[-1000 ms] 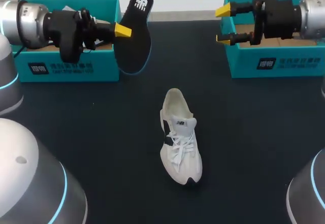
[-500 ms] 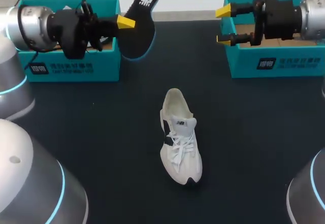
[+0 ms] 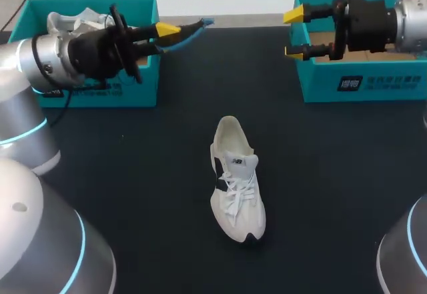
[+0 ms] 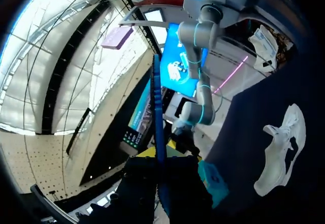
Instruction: Take the shoe out of the shoebox, open the shoe tongue, remove and reinsert the insole, then place the shoe into the shoebox
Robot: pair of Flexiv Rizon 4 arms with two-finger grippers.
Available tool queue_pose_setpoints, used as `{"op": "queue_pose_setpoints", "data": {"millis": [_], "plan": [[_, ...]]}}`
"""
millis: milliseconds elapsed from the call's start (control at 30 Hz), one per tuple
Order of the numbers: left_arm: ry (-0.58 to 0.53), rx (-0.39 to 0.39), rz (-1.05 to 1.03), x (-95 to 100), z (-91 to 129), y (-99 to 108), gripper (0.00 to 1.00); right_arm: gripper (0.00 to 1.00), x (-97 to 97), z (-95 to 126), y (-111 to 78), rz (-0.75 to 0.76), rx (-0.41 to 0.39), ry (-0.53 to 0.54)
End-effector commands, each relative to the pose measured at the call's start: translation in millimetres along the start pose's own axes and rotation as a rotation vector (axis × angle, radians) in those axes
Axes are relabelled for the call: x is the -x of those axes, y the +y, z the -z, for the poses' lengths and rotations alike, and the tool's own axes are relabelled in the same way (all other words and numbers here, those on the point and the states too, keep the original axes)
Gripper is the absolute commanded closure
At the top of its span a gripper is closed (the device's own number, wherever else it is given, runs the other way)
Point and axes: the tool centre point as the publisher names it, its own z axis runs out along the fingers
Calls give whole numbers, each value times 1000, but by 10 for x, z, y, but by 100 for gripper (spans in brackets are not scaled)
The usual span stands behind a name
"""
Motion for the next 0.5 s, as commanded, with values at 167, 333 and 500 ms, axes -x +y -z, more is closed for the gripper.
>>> {"op": "queue_pose_setpoints", "data": {"millis": [167,333,500], "plan": [[349,34,757,201,3,-180,100,0,-4,-10,-8,-1,3,-2],[469,-7,875,104,62,-213,100,0,-4,-10,-8,-1,3,-2],[492,-20,878,73,73,-220,100,0,-4,-10,-8,-1,3,-2]]}}
